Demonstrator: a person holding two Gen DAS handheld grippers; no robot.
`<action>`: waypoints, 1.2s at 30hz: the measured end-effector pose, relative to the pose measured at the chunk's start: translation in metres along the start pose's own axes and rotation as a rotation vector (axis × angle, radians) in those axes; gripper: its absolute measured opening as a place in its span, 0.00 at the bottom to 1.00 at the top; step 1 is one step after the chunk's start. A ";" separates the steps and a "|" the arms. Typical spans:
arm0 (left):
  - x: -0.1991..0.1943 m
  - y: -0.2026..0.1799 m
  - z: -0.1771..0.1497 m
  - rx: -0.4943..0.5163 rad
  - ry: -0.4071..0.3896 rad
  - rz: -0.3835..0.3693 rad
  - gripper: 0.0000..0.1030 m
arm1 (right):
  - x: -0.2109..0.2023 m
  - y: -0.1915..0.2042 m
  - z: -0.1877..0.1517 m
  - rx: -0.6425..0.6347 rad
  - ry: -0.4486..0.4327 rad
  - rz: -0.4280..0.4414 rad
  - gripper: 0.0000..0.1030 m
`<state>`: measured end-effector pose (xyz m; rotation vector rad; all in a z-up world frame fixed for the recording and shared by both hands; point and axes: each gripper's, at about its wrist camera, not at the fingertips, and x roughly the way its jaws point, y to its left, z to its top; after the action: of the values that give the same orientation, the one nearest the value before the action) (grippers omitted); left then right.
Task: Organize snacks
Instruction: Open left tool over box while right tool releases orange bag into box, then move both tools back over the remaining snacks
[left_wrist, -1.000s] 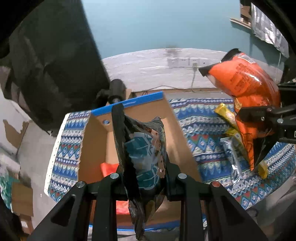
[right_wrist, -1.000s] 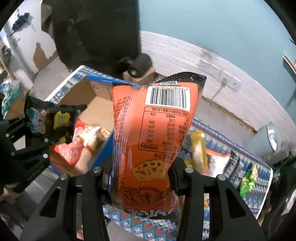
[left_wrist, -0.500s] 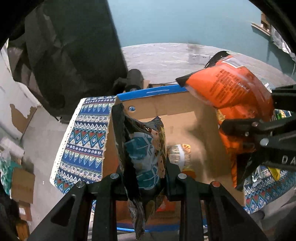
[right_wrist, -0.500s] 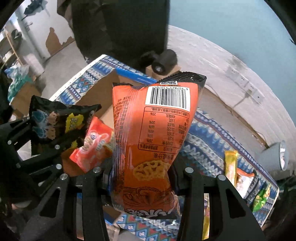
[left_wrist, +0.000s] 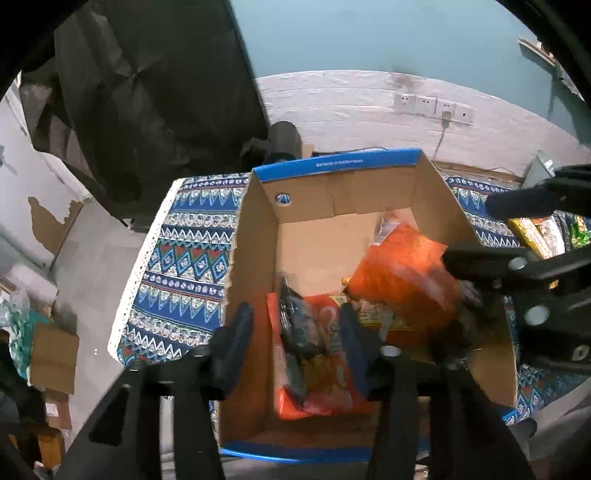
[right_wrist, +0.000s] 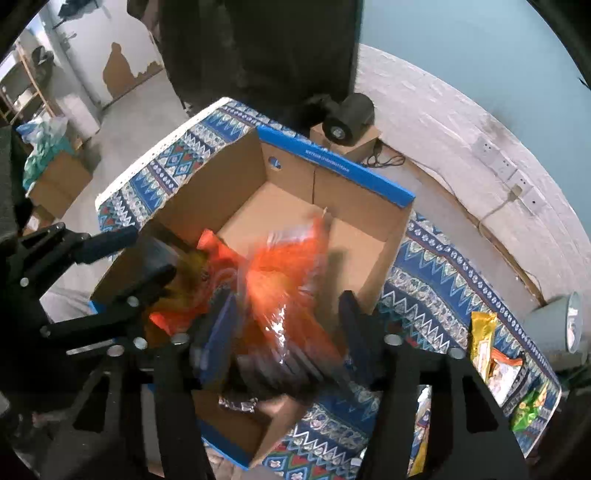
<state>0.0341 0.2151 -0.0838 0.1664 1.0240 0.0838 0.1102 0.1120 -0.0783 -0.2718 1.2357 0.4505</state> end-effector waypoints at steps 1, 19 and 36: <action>-0.001 0.000 0.000 -0.002 -0.005 0.004 0.58 | -0.003 -0.002 0.000 0.005 -0.008 -0.006 0.61; -0.035 -0.063 0.008 0.102 -0.052 -0.084 0.72 | -0.047 -0.074 -0.061 0.081 -0.013 -0.082 0.70; -0.042 -0.149 0.015 0.228 -0.024 -0.158 0.74 | -0.080 -0.160 -0.142 0.184 -0.005 -0.169 0.73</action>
<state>0.0237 0.0604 -0.0670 0.2926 1.0182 -0.1789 0.0448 -0.1056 -0.0531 -0.2156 1.2291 0.1902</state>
